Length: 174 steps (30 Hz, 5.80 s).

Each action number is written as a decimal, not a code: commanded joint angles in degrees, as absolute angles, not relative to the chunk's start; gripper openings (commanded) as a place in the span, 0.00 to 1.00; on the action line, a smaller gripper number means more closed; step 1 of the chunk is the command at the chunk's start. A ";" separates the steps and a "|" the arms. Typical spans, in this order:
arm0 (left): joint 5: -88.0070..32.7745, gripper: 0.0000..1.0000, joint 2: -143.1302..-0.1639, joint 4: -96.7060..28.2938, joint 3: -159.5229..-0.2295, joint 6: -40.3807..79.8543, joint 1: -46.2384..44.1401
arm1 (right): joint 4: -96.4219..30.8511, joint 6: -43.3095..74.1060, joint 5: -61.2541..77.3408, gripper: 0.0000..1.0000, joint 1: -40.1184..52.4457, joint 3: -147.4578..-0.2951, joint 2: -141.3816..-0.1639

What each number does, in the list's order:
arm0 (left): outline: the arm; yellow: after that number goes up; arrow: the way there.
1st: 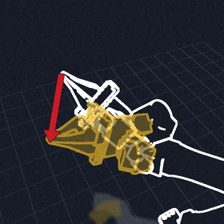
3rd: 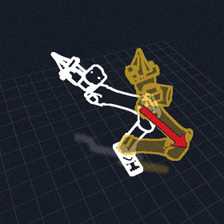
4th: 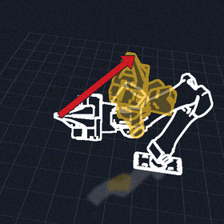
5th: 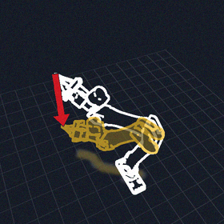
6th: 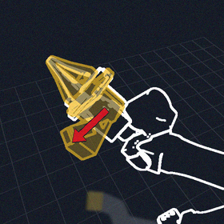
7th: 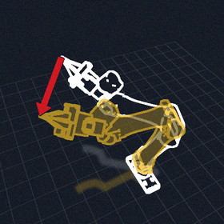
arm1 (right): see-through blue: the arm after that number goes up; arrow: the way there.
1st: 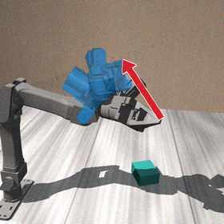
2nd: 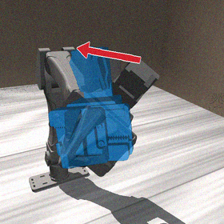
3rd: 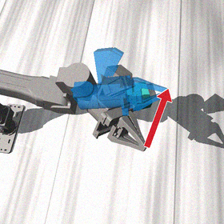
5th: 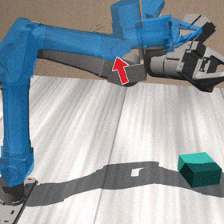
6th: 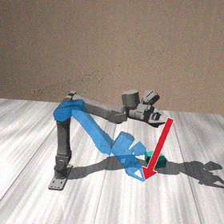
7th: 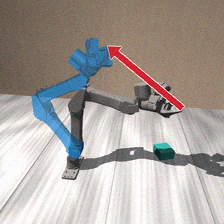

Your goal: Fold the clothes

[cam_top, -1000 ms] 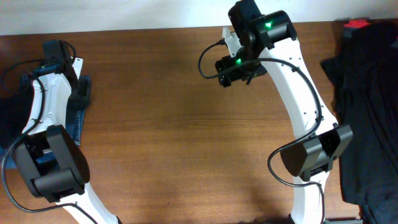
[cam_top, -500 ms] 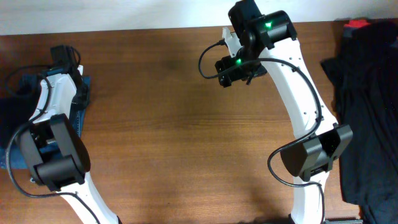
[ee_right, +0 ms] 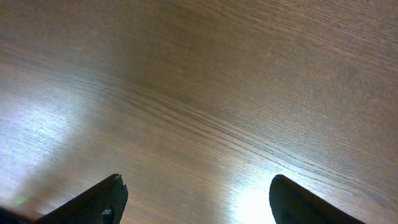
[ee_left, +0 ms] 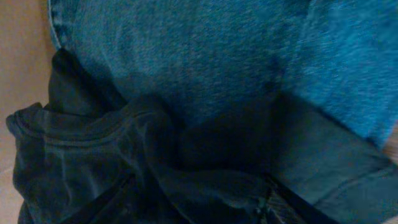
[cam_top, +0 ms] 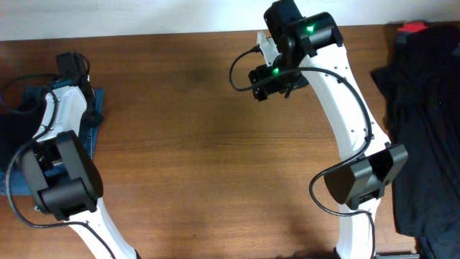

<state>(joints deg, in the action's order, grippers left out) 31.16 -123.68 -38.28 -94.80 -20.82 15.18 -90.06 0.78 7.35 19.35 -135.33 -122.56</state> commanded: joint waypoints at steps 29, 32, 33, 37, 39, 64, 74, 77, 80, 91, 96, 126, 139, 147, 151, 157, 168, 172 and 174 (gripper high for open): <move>37.15 0.00 -117.43 -36.64 -96.49 -17.45 19.94 | -90.26 0.43 6.87 0.78 19.49 -136.18 -122.19; 37.39 0.00 -117.38 -36.69 -96.49 -14.92 21.74 | -90.21 0.43 6.87 0.79 19.49 -136.18 -122.19; 37.50 0.00 -117.38 -36.69 -96.49 -13.80 22.20 | -90.21 0.43 6.87 0.79 19.49 -136.18 -122.19; 37.54 0.00 -117.38 -36.69 -96.49 -8.43 24.32 | -90.21 0.45 6.90 0.79 19.49 -136.18 -122.19; 37.91 0.00 -117.40 -36.69 -96.49 -6.02 25.12 | -90.21 0.45 6.90 0.79 19.49 -136.18 -122.19; 14.35 0.42 -100.47 -45.52 -96.49 -3.01 24.93 | -90.21 0.45 7.07 0.79 19.49 -136.18 -122.19; 35.55 0.01 -108.40 -43.07 -96.40 -2.94 25.32 | -90.72 0.43 7.09 0.78 19.49 -136.18 -122.19; 38.04 0.01 -112.42 -40.53 -96.40 -2.76 25.67 | -90.74 0.45 7.29 0.79 19.49 -136.18 -122.19; 39.48 0.01 -117.23 -36.03 -96.40 -2.79 25.67 | -90.72 0.45 7.31 0.79 19.49 -136.18 -122.19; 37.50 0.10 -139.76 -37.12 -96.40 -3.51 22.57 | -90.78 0.89 8.56 0.79 19.49 -136.18 -122.19; 46.06 0.24 -139.22 -38.68 -96.84 -3.49 20.95 | -91.29 0.86 8.56 0.79 19.49 -136.18 -122.19; -18.33 0.99 -97.19 -52.10 -98.63 -3.44 13.39 | -85.14 2.04 6.74 0.99 1.78 -136.20 -118.74; -8.45 0.99 -75.42 -52.49 -84.73 -9.17 4.78 | -94.28 6.55 -1.39 0.99 1.76 -135.94 -102.28; -7.46 0.99 -52.60 -42.30 -64.49 -9.10 4.21 | -94.17 8.01 -4.40 0.99 6.35 -134.04 -91.46; -7.44 0.99 -44.84 -42.19 -60.51 -9.08 4.23 | -92.71 8.05 -4.84 0.99 7.18 -125.27 -84.75; -7.46 0.99 -39.33 -43.13 -58.96 -9.10 4.23 | -78.50 8.01 -4.84 0.99 7.16 -93.65 -64.18; -7.46 0.99 -39.31 -43.16 -58.96 -9.10 4.23 | -71.40 8.01 -4.12 0.99 7.16 -61.45 -33.69; -7.46 0.99 -39.31 -43.16 -58.96 -9.10 4.23 | -71.35 8.01 -4.14 0.99 7.16 -61.32 -33.17; -7.46 0.99 -39.31 -43.22 -58.96 -9.10 4.23 | -71.33 8.01 -4.14 0.99 7.16 -61.32 -33.21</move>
